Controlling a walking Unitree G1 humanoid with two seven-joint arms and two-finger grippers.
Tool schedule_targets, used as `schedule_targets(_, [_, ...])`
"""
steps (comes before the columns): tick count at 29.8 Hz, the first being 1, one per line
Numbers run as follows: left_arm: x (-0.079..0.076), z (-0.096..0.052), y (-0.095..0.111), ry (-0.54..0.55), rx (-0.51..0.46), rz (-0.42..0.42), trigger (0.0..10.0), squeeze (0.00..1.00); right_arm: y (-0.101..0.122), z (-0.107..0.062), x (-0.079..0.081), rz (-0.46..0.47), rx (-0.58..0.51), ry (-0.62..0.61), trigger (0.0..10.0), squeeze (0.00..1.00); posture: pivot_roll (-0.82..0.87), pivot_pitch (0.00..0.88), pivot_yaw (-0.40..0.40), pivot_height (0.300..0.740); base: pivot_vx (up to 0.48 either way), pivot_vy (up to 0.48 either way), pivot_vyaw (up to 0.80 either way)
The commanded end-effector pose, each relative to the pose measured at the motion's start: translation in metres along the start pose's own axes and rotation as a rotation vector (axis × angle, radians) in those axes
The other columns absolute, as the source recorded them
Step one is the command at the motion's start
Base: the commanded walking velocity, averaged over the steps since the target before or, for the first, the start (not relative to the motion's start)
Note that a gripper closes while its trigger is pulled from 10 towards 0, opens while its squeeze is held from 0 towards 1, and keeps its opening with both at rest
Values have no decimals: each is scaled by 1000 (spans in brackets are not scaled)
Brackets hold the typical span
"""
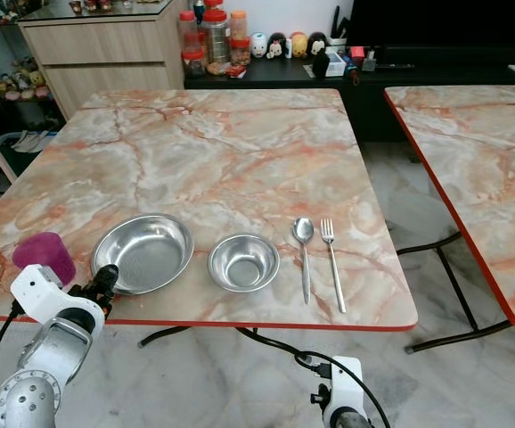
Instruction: Setting the table
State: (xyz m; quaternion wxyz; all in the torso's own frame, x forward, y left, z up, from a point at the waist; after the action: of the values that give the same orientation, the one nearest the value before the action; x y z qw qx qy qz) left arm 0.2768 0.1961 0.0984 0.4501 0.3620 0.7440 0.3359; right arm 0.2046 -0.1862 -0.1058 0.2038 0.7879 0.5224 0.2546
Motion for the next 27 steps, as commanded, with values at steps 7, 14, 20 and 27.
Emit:
schedule_targets(7, [3,5,-8,42,52,-12,10000,0,0,0,5,22,-9,3,10000,0,126,34,78,740,0,0,0])
schedule_targets(14, [-3,15,-10,35,64,-22,10000,0,0,-1,-1,39,-18,-14,10000,0,99,30,88,740,0,0,0])
schedule_targets(20, [-7,18,-14,45,95,-20,10000,0,0,-1,-5,47,-20,-29,10000,0,92,28,88,740,0,0,0])
schedule_targets(27, [-6,22,-16,82,120,-24,10000,0,3,0,-3,53,-29,-28,10000,0,83,27,91,740,0,0,0])
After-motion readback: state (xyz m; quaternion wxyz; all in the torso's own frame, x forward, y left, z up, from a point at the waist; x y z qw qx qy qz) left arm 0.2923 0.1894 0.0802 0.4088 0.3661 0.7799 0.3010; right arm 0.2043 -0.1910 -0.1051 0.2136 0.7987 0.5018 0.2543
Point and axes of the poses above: a point about 5 cm out from each wrist's last joint towards the gripper, its own z axis pointing out of the wrist towards the gripper, its own y axis along the axis of the wrist's last joint, x = y × z, the point moved 3 cm from there along z, pointing out of the wrist towards the gripper, and after that the axes turned 15 degrees about z, right-handed, at the moved point
